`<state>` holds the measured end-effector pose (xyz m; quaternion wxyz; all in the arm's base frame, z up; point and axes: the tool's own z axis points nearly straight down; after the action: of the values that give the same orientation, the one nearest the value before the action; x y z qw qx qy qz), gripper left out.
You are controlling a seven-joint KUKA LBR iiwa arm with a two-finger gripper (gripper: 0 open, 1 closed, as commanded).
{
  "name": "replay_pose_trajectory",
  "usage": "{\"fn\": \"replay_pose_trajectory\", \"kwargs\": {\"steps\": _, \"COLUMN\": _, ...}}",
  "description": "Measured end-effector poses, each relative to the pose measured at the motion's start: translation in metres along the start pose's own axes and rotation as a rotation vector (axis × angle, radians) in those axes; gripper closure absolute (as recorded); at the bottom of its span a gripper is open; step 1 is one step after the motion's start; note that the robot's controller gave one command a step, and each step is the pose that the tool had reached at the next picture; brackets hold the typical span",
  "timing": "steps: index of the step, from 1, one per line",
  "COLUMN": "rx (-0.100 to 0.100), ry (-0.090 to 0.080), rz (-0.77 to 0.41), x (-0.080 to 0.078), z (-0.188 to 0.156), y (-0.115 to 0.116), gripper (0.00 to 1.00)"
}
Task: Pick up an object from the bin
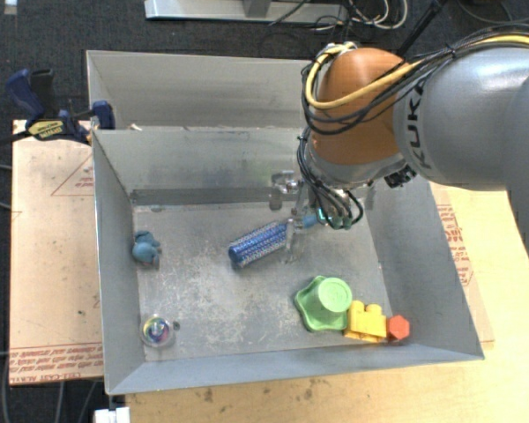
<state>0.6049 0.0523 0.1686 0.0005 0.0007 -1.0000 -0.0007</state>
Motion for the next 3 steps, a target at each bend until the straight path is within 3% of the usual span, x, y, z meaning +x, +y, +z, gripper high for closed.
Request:
{"fn": "replay_pose_trajectory", "kwargs": {"steps": 1, "rx": 0.000, "ry": 0.004, "rz": -0.116, "x": -0.0083, "z": 0.1030, "y": 0.0083, "gripper": 0.00}}
{"fn": "replay_pose_trajectory", "kwargs": {"steps": 3, "rx": -0.003, "ry": 0.001, "rz": -0.110, "x": -0.0099, "z": 0.1021, "y": 0.0086, "gripper": 0.00}}
